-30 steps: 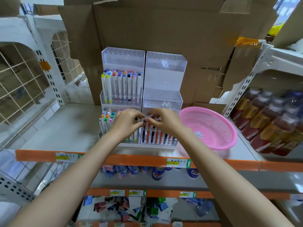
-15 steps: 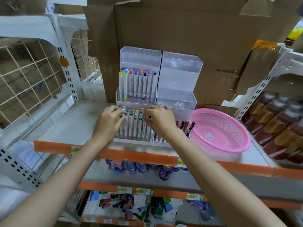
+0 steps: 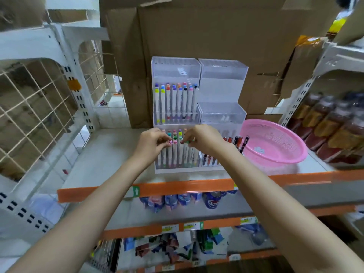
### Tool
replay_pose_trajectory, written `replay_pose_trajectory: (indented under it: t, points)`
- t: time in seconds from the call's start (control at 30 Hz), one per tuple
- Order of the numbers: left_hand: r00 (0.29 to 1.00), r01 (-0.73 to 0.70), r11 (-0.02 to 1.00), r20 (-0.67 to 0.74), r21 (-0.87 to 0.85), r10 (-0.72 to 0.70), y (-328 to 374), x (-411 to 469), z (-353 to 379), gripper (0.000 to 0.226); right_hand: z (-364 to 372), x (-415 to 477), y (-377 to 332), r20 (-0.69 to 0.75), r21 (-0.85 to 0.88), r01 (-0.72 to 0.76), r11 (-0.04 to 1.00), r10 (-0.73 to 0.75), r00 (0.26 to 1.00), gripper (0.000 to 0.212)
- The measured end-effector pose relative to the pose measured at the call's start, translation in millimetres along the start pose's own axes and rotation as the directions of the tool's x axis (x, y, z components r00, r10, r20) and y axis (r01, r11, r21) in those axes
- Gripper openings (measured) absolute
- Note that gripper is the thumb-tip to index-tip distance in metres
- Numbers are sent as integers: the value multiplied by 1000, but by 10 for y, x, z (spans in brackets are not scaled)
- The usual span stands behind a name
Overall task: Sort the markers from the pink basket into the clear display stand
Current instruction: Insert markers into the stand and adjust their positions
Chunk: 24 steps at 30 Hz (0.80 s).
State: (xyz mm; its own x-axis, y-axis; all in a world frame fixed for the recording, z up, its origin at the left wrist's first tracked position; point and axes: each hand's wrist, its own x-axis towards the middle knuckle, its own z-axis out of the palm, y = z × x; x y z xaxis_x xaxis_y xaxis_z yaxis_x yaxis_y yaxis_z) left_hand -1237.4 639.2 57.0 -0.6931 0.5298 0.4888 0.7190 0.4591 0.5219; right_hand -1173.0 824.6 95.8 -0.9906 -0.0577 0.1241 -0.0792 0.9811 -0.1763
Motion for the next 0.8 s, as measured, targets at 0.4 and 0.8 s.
replay_pose_trajectory:
  t: [0.4,0.8]
  points:
    - [998,-29,951,57,306,11,-150,63,107,42,124,134,-27,-252,-13,22,1000,-25,967,24]
    - [971,-63,915,236,398,-35,-157,-65,65,79,247,196,20,-151,-47,86,995,-92,984,33]
